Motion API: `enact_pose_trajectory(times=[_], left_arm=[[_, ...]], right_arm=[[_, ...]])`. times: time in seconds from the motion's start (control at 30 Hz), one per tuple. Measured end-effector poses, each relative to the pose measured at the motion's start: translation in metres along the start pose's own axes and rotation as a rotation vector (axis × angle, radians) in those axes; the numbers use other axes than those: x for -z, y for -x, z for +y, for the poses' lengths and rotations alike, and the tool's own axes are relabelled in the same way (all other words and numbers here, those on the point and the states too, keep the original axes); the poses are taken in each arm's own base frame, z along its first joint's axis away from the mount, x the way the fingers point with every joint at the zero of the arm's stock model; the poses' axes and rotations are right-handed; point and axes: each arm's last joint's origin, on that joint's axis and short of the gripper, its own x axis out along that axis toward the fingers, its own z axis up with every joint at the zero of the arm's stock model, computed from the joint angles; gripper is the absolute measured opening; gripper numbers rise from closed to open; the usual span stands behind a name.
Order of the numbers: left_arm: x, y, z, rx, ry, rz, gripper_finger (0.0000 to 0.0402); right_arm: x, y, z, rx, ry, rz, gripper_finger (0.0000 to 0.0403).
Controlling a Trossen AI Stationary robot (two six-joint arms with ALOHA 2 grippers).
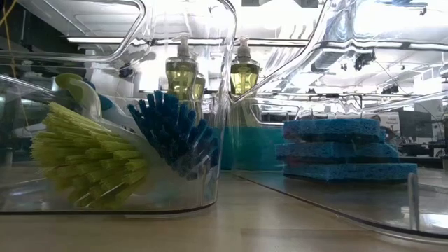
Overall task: Pick & Place Kitchen Sink Supplies
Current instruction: Put the blue sponge into the right transparent bin
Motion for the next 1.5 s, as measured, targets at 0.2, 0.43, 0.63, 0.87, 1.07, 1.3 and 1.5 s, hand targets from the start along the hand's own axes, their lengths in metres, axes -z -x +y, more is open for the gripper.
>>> enact_pose_trajectory(times=[0.2, 0.43, 0.63, 0.87, 1.07, 1.3, 1.5], left_arm=[[0.000, 0.001, 0.005, -0.166, 0.006, 0.013, 0.0067], [-0.004, 0.001, 0.008, -0.260, -0.037, 0.013, 0.0067], [-0.010, 0.002, 0.010, -0.296, -0.077, 0.000, 0.0067], [-0.011, 0.002, 0.010, -0.299, -0.084, -0.004, 0.0067], [-0.012, 0.002, 0.010, -0.301, -0.083, -0.003, 0.0067], [-0.012, 0.002, 0.010, -0.301, -0.083, -0.003, 0.0067], [-0.012, 0.002, 0.010, -0.293, -0.083, -0.006, 0.0067]], right_arm=[[0.029, -0.003, 0.031, 0.033, 0.146, -0.111, 0.0268], [0.048, -0.018, 0.063, 0.043, 0.274, -0.204, 0.0268], [0.053, -0.033, 0.079, 0.076, 0.276, -0.280, 0.0268], [0.047, -0.040, 0.079, 0.103, 0.237, -0.308, 0.0268], [0.042, -0.050, 0.076, 0.091, 0.230, -0.283, 0.0242], [0.040, -0.052, 0.075, 0.106, 0.223, -0.294, 0.0187], [0.040, -0.051, 0.076, 0.110, 0.222, -0.299, 0.0151]])
